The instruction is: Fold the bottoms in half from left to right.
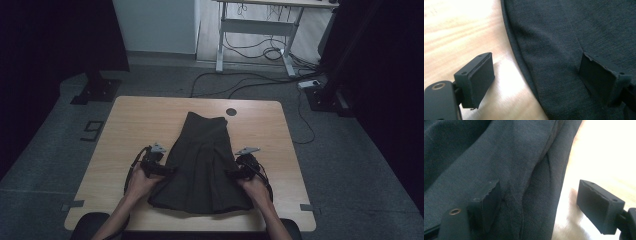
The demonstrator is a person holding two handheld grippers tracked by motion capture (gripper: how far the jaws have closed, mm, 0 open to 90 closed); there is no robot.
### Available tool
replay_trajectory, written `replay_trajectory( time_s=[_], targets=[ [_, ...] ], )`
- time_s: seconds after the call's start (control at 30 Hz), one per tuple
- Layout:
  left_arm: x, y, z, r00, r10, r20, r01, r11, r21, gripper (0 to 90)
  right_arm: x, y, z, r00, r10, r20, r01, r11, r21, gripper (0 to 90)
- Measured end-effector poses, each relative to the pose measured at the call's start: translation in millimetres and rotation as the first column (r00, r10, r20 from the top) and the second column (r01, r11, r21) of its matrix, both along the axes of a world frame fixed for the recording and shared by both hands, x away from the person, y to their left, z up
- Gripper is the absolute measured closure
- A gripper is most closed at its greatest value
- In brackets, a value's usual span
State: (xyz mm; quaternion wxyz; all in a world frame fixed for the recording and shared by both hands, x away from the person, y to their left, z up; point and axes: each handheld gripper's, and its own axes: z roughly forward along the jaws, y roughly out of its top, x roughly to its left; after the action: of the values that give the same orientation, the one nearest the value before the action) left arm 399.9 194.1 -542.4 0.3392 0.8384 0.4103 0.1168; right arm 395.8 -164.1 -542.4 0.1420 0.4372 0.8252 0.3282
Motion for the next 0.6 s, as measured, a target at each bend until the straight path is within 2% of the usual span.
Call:
replay_trajectory(
  time_s=[0.6],
  targets=[
    [-46.8,-2.6,1.1,0.9987,-0.049,-0.013,0.049,0.9988,0.008,12.9,-37.9,-4.7,0.0,0.9991,0.042,-0.008,-0.042,0.999,0.001,19.9]
  ],
)
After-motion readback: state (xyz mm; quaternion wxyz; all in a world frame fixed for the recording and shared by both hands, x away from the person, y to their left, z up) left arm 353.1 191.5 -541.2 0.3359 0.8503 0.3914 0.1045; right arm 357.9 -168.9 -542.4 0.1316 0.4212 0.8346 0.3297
